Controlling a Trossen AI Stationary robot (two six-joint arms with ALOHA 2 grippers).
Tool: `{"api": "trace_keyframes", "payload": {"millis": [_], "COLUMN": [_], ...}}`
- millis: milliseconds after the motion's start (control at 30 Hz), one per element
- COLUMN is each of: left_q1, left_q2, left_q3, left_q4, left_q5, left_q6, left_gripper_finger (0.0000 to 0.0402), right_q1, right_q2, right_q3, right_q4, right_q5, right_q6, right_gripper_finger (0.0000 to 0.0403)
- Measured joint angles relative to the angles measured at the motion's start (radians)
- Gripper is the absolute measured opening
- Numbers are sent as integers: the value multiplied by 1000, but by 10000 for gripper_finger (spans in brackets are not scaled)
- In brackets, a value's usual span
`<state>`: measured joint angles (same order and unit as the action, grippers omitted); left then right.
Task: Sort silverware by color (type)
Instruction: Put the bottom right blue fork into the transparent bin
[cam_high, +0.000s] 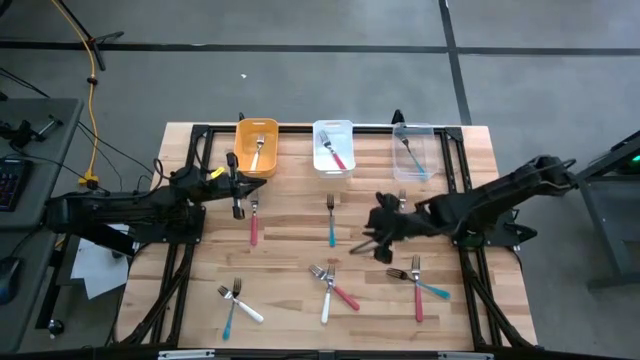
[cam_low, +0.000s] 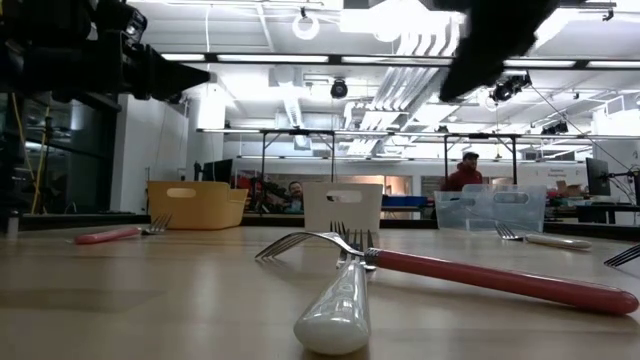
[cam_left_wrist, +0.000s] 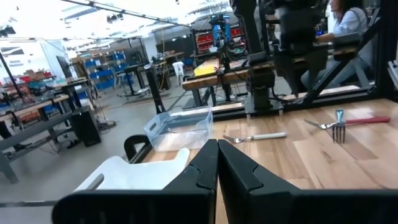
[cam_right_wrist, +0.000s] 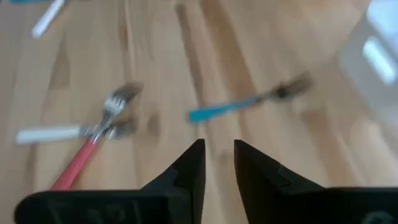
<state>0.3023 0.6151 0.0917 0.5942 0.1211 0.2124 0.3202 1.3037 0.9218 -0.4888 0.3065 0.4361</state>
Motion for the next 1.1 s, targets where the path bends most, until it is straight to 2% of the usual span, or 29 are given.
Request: {"api": "trace_keyframes", "payload": {"millis": [200, 533, 700, 1100], "left_q1": [0, 0, 0, 0], "left_q2": [0, 0, 0, 0], "left_q3": [0, 0, 0, 0], "left_q4": [1, 1, 0, 3], "left_q5": [0, 0, 0, -9], "left_q6": [4, 43, 35, 66], "left_gripper_finger": [1, 1, 1, 1], "right_q1": [152, 323, 351, 354], "right_q2": [0, 34, 98, 227], "right_q3": [64, 63, 62, 61], "right_q4": [-274, -394, -456, -416], "right_q5": [-28, -59, -111, -221], "right_q6": [289, 639, 690, 713], "right_gripper_finger": [113, 192, 213, 216]}}
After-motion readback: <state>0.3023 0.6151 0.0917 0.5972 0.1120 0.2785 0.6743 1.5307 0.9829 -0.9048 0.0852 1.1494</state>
